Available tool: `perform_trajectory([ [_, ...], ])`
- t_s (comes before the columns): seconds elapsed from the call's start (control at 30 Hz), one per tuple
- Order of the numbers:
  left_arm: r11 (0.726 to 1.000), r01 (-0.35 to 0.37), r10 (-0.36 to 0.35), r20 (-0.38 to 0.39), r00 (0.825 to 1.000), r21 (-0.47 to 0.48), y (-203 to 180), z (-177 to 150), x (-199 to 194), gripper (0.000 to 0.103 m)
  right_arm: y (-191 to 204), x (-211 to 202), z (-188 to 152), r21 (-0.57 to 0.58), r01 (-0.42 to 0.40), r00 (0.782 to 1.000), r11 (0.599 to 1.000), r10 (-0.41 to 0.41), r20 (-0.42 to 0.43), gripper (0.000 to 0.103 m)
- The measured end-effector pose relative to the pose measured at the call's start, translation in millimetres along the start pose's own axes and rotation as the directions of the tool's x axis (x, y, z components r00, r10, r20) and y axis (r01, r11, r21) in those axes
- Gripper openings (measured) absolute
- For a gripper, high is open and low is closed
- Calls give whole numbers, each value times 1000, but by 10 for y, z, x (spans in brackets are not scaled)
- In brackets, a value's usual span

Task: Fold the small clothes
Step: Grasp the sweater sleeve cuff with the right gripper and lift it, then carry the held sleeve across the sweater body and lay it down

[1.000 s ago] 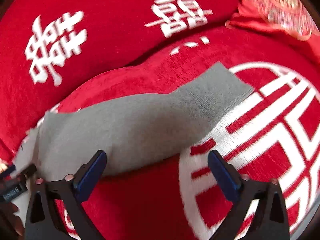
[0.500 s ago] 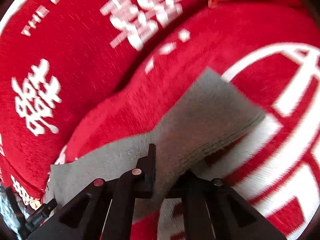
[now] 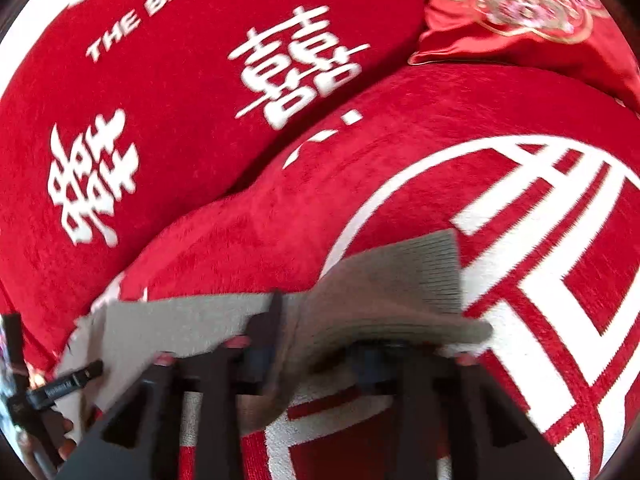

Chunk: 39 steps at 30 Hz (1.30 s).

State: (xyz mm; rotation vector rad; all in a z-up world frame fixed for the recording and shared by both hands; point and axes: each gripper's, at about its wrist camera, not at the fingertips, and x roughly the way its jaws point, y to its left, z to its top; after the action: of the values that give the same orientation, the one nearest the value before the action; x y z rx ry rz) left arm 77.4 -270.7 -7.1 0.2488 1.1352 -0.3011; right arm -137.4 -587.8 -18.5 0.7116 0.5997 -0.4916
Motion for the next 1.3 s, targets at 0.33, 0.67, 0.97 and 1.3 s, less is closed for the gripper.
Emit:
perform_trajectory([
  [0.33,1000,-5,5,13,1000,-6,-44,-33,-14,103,-304,-166,74,95,9,999,995,-14,43,7],
  [0.67,996,68,-68,-3,998,-63,220,-131,-74,103,156,-655,106,-41,123,981,992,-116,153,7],
  [0.97,996,87,-86,43,995,-16,377,-293,-380,103,898,-1038,84,-186,126,972,974,-85,218,7],
  [1.3,997,79,-76,140,987,-18,904,-516,-717,103,2087,-1161,-297,-380,74,976,922,11,216,7],
])
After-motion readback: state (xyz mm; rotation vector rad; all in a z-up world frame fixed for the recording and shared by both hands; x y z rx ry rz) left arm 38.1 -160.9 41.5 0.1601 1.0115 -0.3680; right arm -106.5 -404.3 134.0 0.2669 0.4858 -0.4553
